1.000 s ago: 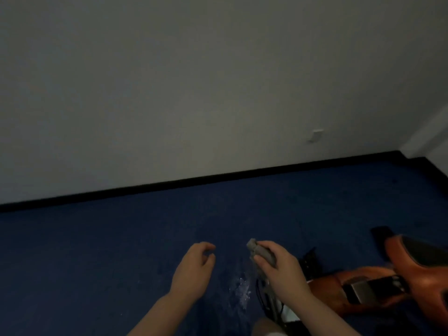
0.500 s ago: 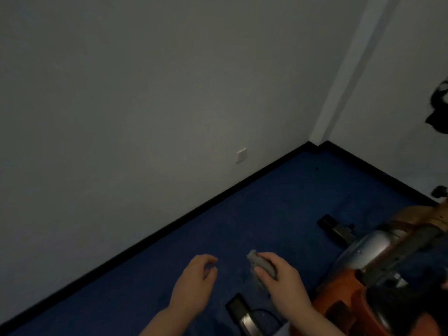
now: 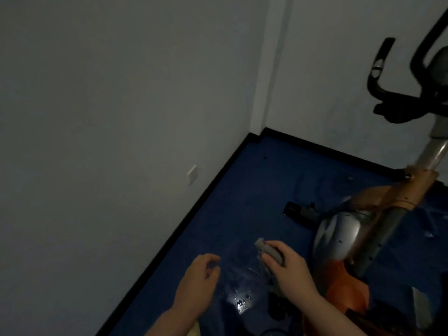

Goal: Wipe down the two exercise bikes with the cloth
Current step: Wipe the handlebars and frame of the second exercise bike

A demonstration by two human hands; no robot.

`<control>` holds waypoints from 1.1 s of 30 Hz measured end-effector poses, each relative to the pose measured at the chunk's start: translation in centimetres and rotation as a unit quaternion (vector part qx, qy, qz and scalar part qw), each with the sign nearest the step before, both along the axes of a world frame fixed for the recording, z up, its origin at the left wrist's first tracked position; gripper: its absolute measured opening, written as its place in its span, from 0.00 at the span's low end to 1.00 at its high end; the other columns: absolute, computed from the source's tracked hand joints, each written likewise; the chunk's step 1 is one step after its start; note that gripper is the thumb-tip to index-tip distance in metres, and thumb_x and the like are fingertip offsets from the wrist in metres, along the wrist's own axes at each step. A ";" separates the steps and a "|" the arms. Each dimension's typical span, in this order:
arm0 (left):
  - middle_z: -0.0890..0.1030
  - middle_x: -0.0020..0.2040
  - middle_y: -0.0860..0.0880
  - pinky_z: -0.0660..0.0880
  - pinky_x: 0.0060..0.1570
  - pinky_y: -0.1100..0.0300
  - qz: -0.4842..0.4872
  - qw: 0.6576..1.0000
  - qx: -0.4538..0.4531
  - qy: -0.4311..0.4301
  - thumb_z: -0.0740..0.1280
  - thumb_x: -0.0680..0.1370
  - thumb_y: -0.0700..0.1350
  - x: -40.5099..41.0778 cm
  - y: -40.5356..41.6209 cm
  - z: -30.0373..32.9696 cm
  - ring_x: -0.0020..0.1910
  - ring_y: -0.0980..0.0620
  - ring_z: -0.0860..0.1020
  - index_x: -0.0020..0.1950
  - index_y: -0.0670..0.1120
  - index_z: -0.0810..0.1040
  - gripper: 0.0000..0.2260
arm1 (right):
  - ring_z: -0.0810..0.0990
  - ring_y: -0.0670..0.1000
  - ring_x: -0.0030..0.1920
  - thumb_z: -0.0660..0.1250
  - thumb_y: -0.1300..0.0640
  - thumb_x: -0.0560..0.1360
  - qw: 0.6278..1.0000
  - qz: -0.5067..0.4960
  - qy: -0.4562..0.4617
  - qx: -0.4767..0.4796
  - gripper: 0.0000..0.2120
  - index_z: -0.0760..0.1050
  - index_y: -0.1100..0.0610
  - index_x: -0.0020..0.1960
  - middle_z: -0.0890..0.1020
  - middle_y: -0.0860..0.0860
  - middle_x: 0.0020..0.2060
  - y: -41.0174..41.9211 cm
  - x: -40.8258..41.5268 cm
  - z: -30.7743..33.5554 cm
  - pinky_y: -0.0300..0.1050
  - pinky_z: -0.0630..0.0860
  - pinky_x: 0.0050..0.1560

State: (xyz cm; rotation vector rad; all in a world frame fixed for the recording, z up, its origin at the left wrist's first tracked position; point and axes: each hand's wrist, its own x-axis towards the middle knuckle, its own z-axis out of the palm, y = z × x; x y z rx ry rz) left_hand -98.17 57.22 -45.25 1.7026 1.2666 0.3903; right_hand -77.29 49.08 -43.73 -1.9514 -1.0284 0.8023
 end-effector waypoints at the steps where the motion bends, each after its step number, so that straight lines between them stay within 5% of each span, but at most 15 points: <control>1: 0.77 0.53 0.57 0.73 0.55 0.64 -0.014 1.000 0.006 -0.002 0.65 0.77 0.43 -0.1 2.2 0.2 0.51 0.66 0.76 0.52 0.58 0.74 0.10 | 0.78 0.34 0.45 0.71 0.55 0.73 1.000 -0.024 -0.001 0.001 0.09 0.77 0.41 0.48 0.83 0.40 0.45 1.0 -0.1 0.0 0.26 0.71 0.42; 8: 0.78 0.52 0.58 0.73 0.54 0.62 -0.110 0.993 0.030 -0.027 0.65 0.77 0.41 3.6 13.0 2.0 0.50 0.64 0.76 0.50 0.58 0.74 0.11 | 0.77 0.32 0.48 0.71 0.56 0.73 0.987 -0.161 0.001 0.022 0.11 0.76 0.43 0.53 0.82 0.38 0.47 5.5 -0.1 0.7 0.23 0.70 0.44; 16: 0.78 0.51 0.58 0.70 0.48 0.72 -0.234 0.971 -0.009 -0.053 0.65 0.77 0.42 10.0 15.3 1.4 0.49 0.66 0.76 0.49 0.60 0.75 0.12 | 0.79 0.35 0.45 0.72 0.55 0.72 0.947 -0.319 0.016 0.036 0.12 0.72 0.44 0.49 0.81 0.43 0.44 5.9 3.3 1.1 0.32 0.73 0.40; 21: 0.78 0.52 0.59 0.71 0.49 0.69 -0.270 0.960 0.000 -0.073 0.65 0.78 0.44 16.6 18.0 2.9 0.50 0.64 0.77 0.52 0.59 0.76 0.09 | 0.79 0.36 0.43 0.72 0.56 0.72 0.933 -0.356 0.018 0.043 0.11 0.72 0.45 0.48 0.82 0.45 0.42 7.4 7.8 1.1 0.37 0.74 0.42; 27: 0.78 0.54 0.58 0.73 0.54 0.64 -0.313 0.944 0.020 -0.101 0.63 0.79 0.45 27.9 20.2 6.5 0.52 0.61 0.76 0.54 0.57 0.76 0.08 | 0.80 0.37 0.40 0.71 0.59 0.73 0.922 -0.379 0.013 0.081 0.09 0.73 0.50 0.49 0.82 0.47 0.40 8.9 16.4 3.8 0.27 0.72 0.36; 33: 0.77 0.53 0.60 0.69 0.45 0.79 -0.331 0.928 0.053 -0.165 0.64 0.79 0.43 38.8 20.9 10.6 0.51 0.72 0.73 0.55 0.55 0.77 0.09 | 0.80 0.38 0.41 0.70 0.58 0.74 0.910 -0.392 -0.042 0.129 0.08 0.73 0.48 0.46 0.81 0.38 0.41 9.4 25.1 8.5 0.27 0.73 0.37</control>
